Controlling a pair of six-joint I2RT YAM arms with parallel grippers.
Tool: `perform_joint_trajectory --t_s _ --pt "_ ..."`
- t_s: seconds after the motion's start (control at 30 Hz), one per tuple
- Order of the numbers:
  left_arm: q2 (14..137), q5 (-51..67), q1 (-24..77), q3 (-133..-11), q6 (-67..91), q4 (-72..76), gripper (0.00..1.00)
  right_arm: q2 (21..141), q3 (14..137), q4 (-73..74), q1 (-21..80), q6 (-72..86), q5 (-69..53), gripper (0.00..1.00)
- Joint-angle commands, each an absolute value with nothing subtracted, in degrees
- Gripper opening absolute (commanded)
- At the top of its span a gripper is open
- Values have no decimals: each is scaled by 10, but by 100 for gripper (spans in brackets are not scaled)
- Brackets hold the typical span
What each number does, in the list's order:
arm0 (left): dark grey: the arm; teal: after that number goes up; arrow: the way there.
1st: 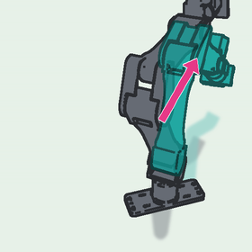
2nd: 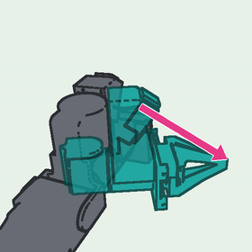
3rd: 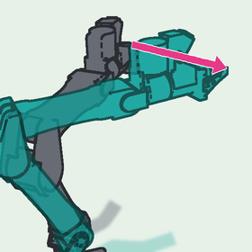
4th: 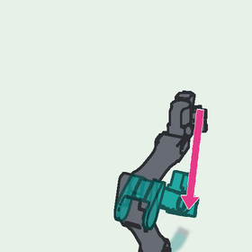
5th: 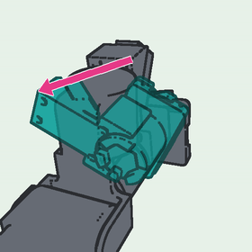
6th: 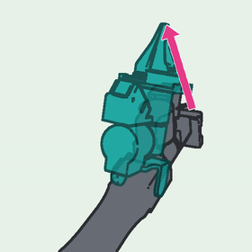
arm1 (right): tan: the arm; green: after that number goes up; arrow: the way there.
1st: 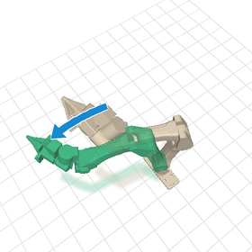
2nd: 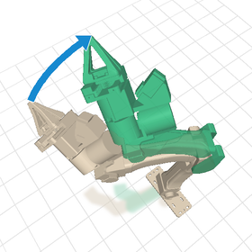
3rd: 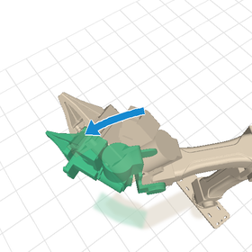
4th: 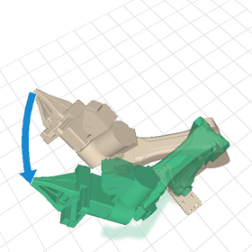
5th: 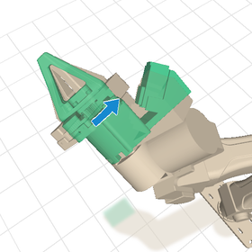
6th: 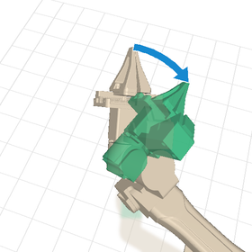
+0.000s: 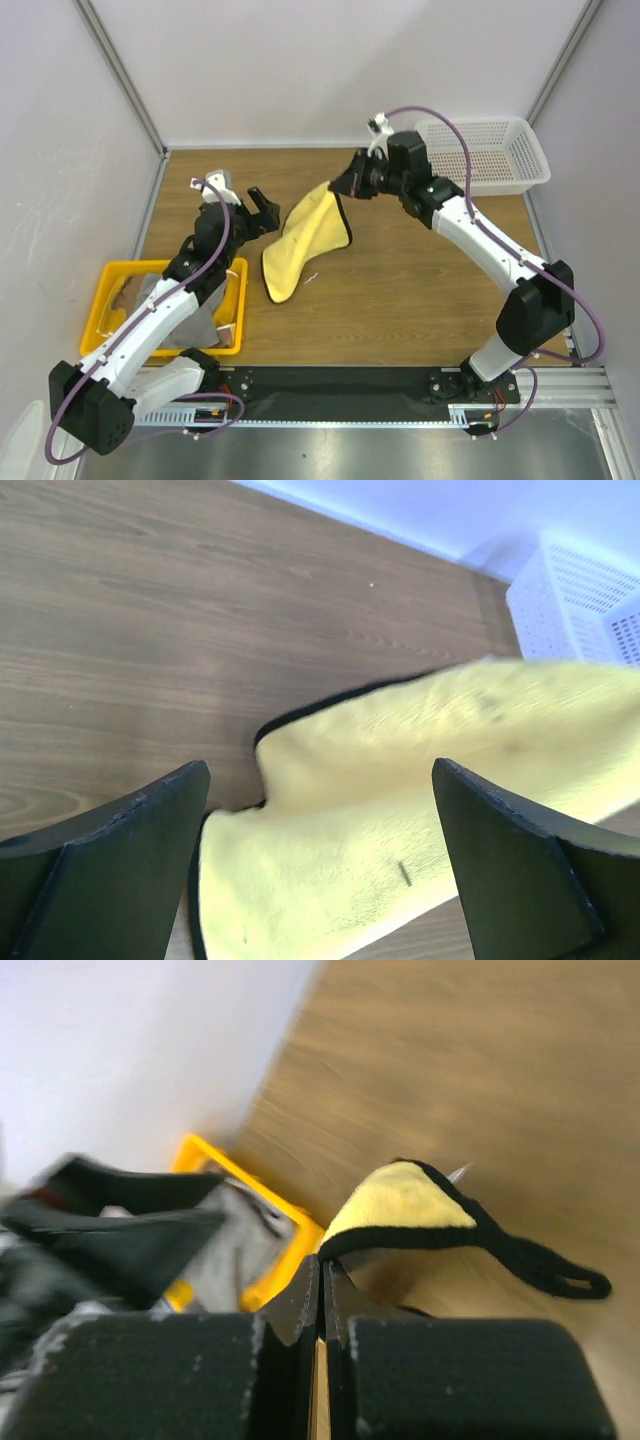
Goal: Fold and stack the towels
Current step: Move the towel to the center of the board, then flatten out the crumpled towel
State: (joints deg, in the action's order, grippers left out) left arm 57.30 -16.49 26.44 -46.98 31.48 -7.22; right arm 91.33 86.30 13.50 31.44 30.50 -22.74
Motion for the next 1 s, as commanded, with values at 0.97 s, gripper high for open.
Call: perform_joint_trajectory --t_s 0.97 --pt "1011 -184 281 -611 336 -15 80 1038 690 125 164 253 -147 0"
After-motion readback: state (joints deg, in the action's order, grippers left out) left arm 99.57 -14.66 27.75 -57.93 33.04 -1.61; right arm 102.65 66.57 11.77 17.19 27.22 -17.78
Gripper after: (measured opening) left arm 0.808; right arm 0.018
